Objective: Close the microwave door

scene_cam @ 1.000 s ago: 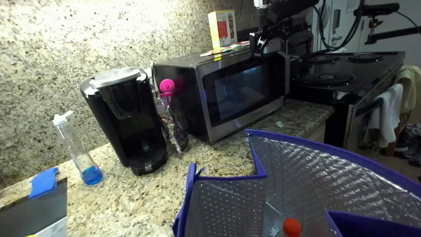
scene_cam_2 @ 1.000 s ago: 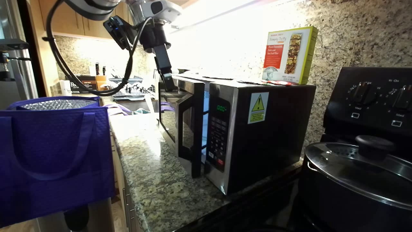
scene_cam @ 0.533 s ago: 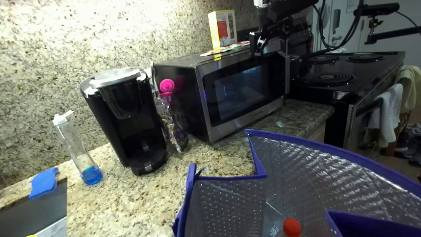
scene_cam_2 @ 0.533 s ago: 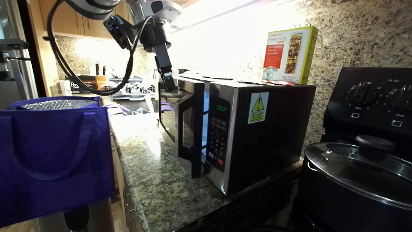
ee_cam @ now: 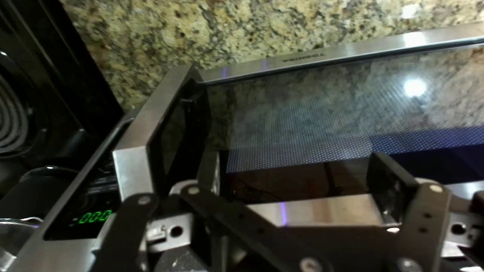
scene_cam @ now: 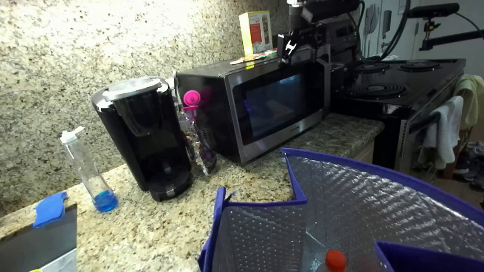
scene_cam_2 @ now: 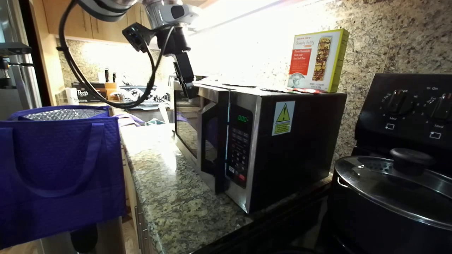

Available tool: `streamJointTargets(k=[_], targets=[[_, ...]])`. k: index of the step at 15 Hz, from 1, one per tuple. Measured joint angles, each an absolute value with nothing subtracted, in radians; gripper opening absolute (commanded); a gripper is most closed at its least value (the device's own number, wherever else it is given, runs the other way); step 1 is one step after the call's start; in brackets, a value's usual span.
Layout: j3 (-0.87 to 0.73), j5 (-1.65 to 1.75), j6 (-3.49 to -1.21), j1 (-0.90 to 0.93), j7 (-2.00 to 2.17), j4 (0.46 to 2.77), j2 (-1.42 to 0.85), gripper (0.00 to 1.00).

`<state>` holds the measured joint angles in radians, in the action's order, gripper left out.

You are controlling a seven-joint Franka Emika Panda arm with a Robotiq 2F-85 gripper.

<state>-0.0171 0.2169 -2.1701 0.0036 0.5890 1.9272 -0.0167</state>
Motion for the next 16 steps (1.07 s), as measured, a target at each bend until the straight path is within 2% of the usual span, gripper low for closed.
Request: streamJointTargets(k=[9, 13, 16], targets=[[-0.055, -0.127, -2.557, -0.013, 0.187, 2.078, -0.034, 1.00], [-0.055, -0.045, -2.649, -0.010, 0.215, 2.127, -0.033, 1.00], [-0.053, -0.118, -2.644, -0.011, 0.174, 2.127, -0.030, 1.00]])
